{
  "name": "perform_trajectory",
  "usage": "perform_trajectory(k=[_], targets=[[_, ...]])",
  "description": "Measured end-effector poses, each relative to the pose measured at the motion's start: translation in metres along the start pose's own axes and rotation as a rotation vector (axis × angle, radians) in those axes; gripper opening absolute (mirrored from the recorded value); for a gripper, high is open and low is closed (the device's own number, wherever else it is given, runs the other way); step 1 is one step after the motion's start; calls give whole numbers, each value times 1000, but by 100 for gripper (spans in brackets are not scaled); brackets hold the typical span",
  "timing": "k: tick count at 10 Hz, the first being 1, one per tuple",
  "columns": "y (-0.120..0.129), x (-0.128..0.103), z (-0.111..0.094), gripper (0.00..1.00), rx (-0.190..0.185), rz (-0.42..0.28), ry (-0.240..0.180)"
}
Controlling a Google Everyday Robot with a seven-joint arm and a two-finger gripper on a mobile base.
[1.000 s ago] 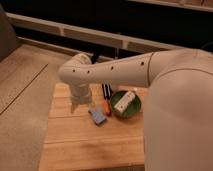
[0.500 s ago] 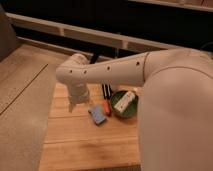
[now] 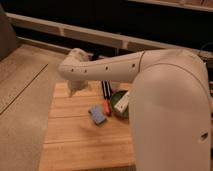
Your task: Place the eraser on the white sponge
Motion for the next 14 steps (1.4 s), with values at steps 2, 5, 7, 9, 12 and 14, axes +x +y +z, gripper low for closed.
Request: perform_trajectory(k=[2, 5, 7, 9, 12, 14], targets=[[3, -1, 0, 65, -2, -5, 0], [-18, 9, 12, 65, 75, 11, 28], [-53, 16, 24, 65, 162, 7, 51], [-76, 16, 29, 65, 193, 13, 41], [-111, 7, 28, 65, 156, 35, -45], [-120, 7, 27, 65, 142, 42, -67]])
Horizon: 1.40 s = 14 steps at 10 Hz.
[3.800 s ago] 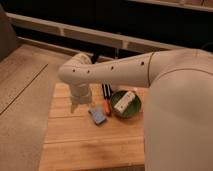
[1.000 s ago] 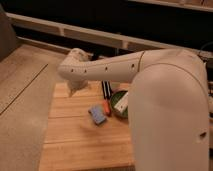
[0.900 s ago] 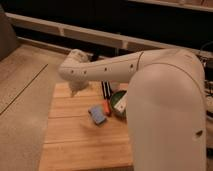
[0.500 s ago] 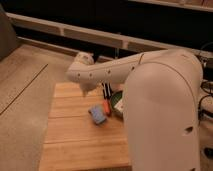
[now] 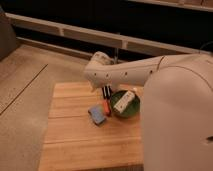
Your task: Place the eraser on the white sponge
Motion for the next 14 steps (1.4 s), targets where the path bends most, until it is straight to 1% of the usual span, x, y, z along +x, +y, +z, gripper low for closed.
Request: perform_trajectory(k=[2, 3, 5, 6, 8, 9, 11, 13, 14], targets=[[6, 0, 0, 65, -5, -8, 1], [6, 4, 4, 65, -3, -7, 11], [-2, 14, 26, 65, 21, 16, 53], [-14, 11, 43, 65, 31, 27, 64], [-27, -3, 66, 65, 24, 13, 53], [-29, -15, 77, 65, 8, -6, 37], [-27, -29, 92, 65, -27, -5, 16], [-21, -34, 106, 65, -69, 41, 9], [-19, -31, 110, 65, -82, 72, 16]])
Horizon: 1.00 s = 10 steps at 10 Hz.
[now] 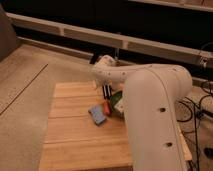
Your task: Place the eraser on the white sponge
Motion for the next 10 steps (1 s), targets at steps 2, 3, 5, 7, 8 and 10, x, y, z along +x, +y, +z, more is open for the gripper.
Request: perform_trajectory(k=[2, 3, 5, 7, 8, 10], targets=[[0, 10, 7, 65, -12, 52, 24], [-4, 17, 9, 65, -4, 71, 39], [-22, 28, 10, 65, 29, 111, 65], [-40, 34, 14, 65, 52, 151, 82], [-44, 33, 17, 65, 50, 164, 83], [-42, 24, 25, 65, 13, 139, 66]])
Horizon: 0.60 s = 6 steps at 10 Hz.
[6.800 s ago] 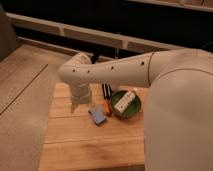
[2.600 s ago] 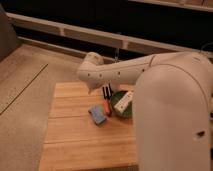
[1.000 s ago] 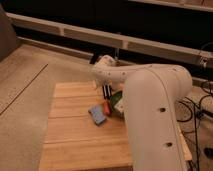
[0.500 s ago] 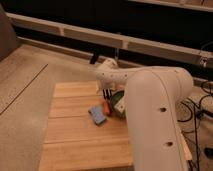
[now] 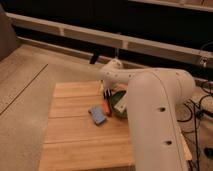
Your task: Place the eraser on the white sponge
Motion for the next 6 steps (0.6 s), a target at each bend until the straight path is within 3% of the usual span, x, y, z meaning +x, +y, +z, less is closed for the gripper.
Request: perform_trajectory(k=[3, 6], targets=[[17, -9, 13, 65, -73, -46, -13], [18, 7, 29, 62, -114, -33, 29]])
